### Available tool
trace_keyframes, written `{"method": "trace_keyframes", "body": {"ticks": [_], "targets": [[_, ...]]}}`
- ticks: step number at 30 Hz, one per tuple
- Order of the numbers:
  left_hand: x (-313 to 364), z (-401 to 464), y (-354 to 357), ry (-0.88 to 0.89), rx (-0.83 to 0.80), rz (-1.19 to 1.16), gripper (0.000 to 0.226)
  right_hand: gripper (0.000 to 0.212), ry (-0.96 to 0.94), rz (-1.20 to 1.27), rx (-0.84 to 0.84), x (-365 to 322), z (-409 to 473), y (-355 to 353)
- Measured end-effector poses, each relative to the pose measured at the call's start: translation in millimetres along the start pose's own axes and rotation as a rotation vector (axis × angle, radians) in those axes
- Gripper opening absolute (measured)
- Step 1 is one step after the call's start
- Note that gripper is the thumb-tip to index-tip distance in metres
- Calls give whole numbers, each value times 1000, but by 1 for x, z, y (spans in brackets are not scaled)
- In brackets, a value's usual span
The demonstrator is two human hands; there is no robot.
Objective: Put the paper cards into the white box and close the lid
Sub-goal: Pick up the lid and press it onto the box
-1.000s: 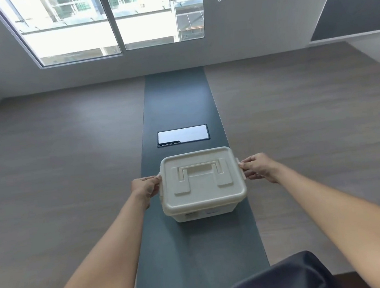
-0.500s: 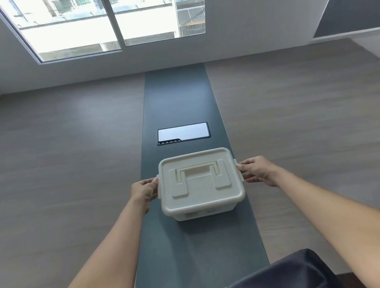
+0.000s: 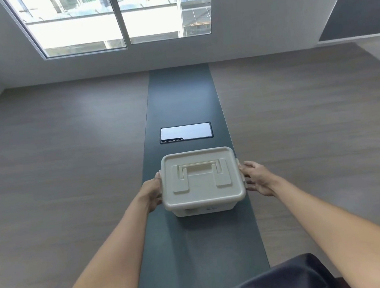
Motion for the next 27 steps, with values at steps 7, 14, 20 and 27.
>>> {"method": "trace_keyframes", "body": {"ticks": [7, 14, 20, 27], "targets": [[2, 15, -8, 143, 130, 103, 31, 31, -134, -184, 132, -15, 1, -7], [9, 12, 2, 289, 241, 384, 44, 41, -290, -550, 412, -17, -6, 5], [2, 1, 14, 349, 146, 508, 59, 81, -279, -633, 414, -1, -11, 25], [8, 4, 20, 392, 75, 599, 70, 91, -300, -682, 407, -5, -2, 25]]}}
Point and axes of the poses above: each hand's wrist, its own z-axis towards the middle knuckle, its own y-axis out of the palm, x = y × z, the point moved 2 cm from there along z, towards the middle knuckle, and after that the axes turned 13 degrees about y, right-handed, at the moved point
